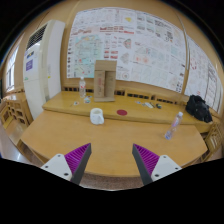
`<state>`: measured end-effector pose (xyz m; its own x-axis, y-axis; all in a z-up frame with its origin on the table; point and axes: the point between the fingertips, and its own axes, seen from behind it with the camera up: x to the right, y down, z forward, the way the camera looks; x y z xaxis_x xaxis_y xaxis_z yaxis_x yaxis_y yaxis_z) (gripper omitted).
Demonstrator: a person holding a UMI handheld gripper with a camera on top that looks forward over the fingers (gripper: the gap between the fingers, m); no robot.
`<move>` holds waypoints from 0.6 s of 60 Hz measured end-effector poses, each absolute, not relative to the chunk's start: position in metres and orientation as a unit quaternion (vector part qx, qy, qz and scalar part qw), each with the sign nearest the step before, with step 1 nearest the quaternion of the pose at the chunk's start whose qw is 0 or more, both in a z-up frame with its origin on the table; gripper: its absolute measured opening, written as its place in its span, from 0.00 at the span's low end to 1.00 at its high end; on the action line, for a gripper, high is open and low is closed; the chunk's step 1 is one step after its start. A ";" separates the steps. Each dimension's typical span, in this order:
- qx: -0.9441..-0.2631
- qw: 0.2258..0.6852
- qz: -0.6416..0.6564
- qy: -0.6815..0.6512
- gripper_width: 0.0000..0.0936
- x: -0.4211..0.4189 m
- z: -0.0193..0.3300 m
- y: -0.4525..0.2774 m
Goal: Pour water
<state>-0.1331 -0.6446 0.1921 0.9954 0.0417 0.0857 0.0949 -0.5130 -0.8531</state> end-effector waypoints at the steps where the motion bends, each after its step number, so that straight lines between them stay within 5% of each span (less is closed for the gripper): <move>1: -0.871 0.489 -0.028 -0.037 0.91 -0.130 0.190 -0.645; 23: -0.887 0.455 -0.081 0.017 0.91 0.104 0.059 -0.591; 36: -0.868 0.482 -0.100 0.060 0.90 0.250 0.024 -0.498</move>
<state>0.2504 -0.4981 0.0242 0.9728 -0.2002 0.1167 -0.0068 -0.5281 -0.8492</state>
